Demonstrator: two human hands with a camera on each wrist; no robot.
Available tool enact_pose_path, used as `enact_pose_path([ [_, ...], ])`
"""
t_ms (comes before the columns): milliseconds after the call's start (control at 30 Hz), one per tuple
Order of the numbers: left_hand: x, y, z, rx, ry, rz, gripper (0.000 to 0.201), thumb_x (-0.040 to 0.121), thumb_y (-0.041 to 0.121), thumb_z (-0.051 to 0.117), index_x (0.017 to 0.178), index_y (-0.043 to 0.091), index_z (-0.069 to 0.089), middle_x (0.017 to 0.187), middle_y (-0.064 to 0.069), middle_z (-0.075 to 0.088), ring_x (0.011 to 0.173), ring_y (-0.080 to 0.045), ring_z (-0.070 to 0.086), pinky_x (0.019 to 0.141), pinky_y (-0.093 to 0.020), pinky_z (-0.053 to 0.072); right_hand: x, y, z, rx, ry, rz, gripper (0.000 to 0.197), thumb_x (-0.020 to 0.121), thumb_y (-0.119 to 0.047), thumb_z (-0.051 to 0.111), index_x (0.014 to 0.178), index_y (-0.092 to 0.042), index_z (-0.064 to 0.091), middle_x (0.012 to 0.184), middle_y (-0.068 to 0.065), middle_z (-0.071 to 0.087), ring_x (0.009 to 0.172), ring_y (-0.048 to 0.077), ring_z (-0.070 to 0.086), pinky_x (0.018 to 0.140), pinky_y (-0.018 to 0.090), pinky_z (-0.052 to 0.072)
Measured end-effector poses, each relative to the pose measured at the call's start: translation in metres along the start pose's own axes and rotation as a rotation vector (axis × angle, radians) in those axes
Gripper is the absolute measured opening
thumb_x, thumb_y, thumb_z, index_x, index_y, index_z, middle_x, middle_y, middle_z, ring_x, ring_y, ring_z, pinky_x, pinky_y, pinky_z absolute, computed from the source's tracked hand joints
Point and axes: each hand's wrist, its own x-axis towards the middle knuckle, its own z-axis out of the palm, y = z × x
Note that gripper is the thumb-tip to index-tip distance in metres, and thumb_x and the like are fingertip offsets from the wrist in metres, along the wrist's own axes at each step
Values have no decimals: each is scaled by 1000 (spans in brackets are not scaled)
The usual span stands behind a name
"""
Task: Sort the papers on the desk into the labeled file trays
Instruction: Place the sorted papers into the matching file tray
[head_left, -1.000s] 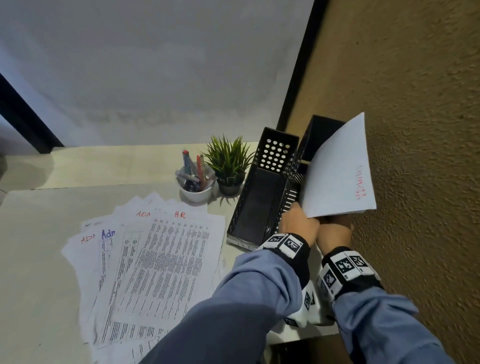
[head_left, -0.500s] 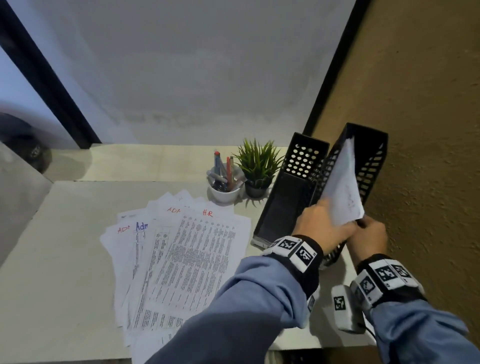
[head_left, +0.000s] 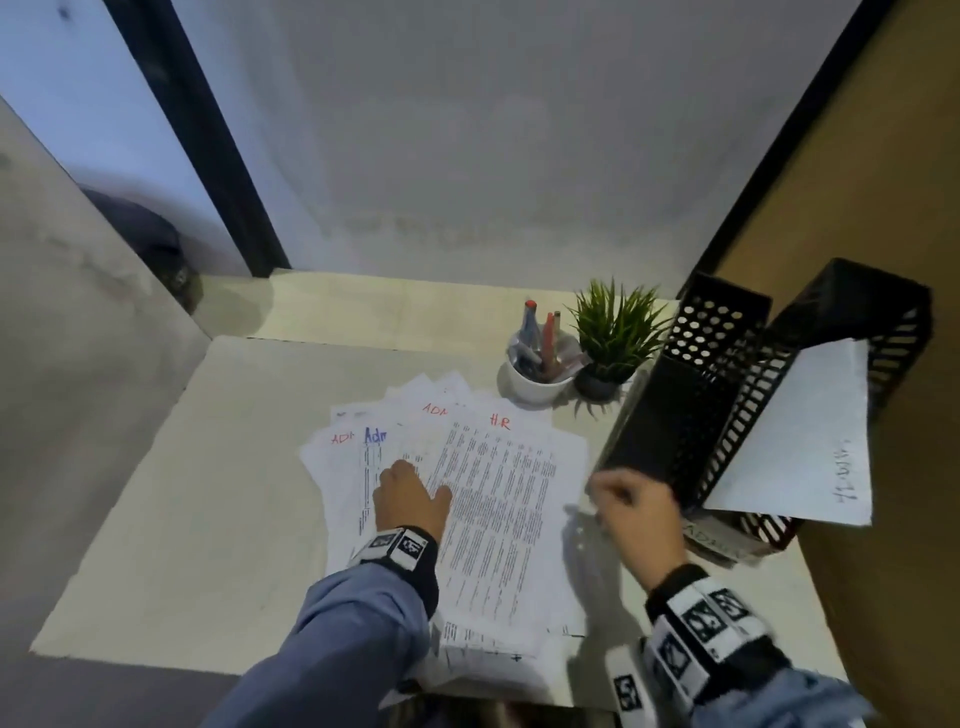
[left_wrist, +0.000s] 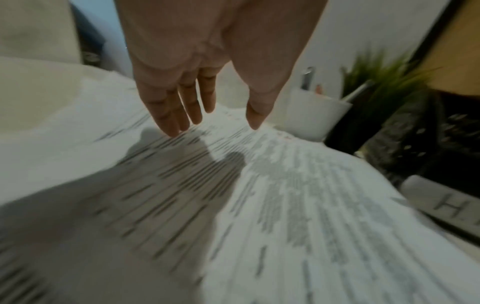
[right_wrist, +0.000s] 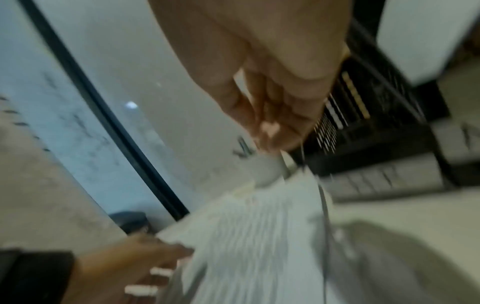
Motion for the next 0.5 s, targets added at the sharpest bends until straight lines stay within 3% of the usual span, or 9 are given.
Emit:
enact_pose_path([
  [100,4,-17,0,39,-13,-10,69,76,34,70,130,3,39,131,-15,47,121,-33,46,100,-43,42,7,40,45,-222,-131,284,14,84,-13,58,83,-1,64,86,12,64,80,23,58,71,29,46],
  [167,4,-21,0,64,-35,3,72,74,30,74,130,5,36,130,-14,45,121,-33,46,99,-41,43,5,42,60,-253,-64,325,13,82,-9,54,74,2,56,74,13,56,67,21,51,58,26,38],
  [233,4,-23,1,43,-88,-18,68,75,23,74,128,7,35,127,-14,48,116,-33,51,92,-39,45,4,37,70,-217,10,335,16,78,0,50,64,-7,46,62,8,45,55,18,41,50,22,29],
  [333,5,-27,3,-25,-141,-3,42,81,8,62,120,13,45,109,-11,62,90,-27,61,74,-31,48,6,34,79,-144,108,351,17,69,4,44,60,-11,45,57,10,47,52,18,40,50,21,33],
  [400,5,-30,3,-102,-140,93,24,84,0,51,100,14,62,101,-8,65,82,-23,59,70,-25,45,9,33,80,-74,126,371,13,68,-1,48,72,-8,58,68,13,62,55,19,52,52,23,43],
  [467,2,-34,-2,-247,-143,131,35,81,-9,48,71,17,69,92,-1,64,89,-22,60,77,-25,45,13,30,78,22,145,413,25,69,-9,61,93,-14,62,86,10,67,73,23,64,71,30,56],
  [500,1,-36,-6,-310,-156,125,42,78,-12,47,58,19,67,88,3,64,91,-21,60,82,-27,46,13,26,76,67,152,420,28,67,-11,67,94,-15,61,90,10,67,79,26,65,79,36,56],
])
